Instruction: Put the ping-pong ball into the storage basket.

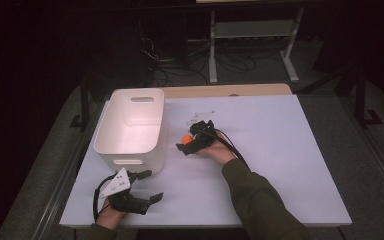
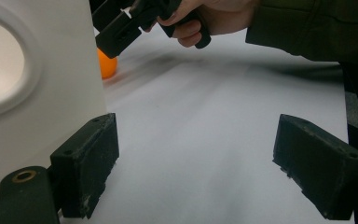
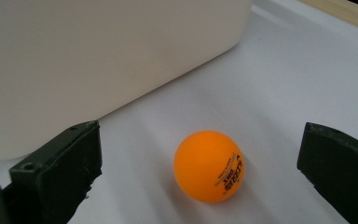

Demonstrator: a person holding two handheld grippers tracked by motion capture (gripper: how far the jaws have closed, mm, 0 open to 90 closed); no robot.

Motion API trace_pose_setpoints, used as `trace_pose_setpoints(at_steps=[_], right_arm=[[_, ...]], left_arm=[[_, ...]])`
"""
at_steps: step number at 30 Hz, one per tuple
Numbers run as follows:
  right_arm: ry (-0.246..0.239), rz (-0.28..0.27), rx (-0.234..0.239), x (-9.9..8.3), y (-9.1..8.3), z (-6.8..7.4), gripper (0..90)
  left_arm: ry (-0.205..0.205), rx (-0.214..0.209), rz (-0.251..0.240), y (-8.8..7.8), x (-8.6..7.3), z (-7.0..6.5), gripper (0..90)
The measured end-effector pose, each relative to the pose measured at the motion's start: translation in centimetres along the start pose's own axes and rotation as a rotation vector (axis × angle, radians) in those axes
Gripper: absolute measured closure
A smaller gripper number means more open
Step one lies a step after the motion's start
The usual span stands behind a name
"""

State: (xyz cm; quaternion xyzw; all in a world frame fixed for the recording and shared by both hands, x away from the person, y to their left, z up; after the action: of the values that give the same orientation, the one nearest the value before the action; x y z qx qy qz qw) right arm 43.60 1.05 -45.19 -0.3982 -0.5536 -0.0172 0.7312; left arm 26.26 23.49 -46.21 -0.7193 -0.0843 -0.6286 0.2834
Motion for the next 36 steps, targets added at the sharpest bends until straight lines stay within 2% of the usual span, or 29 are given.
trace_pose_setpoints(at_steps=[9,23,36], right_arm=[[0.004,0.02,-0.018,-0.5,0.8,-0.3,0.0],[0.008,0.038,-0.047,-1.0,1.3,-0.6,6.9],[0.019,0.06,-0.02,-1.3,1.6,-0.5,17.3]], left_arm=[[0.0,-0.001,-0.002,0.0,0.0,0.0,14.0],[0.001,-0.002,-0.003,0.0,0.0,0.0,14.0],[0.0,-0.002,-0.002,0.0,0.0,0.0,14.0]])
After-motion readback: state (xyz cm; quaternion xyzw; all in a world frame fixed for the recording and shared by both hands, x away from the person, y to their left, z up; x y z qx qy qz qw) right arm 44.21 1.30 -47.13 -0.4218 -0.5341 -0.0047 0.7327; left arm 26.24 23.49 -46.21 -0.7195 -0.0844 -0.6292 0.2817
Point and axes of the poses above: each handheld gripper's, and its own axes: y roughly forward along the jaws, x roughly out of its top, z roughly to its left, the point moved 3 cm from there along y, roughly forward along the jaws, and after that the axes turned 3 degrees about -z, right-handed, at the moved point
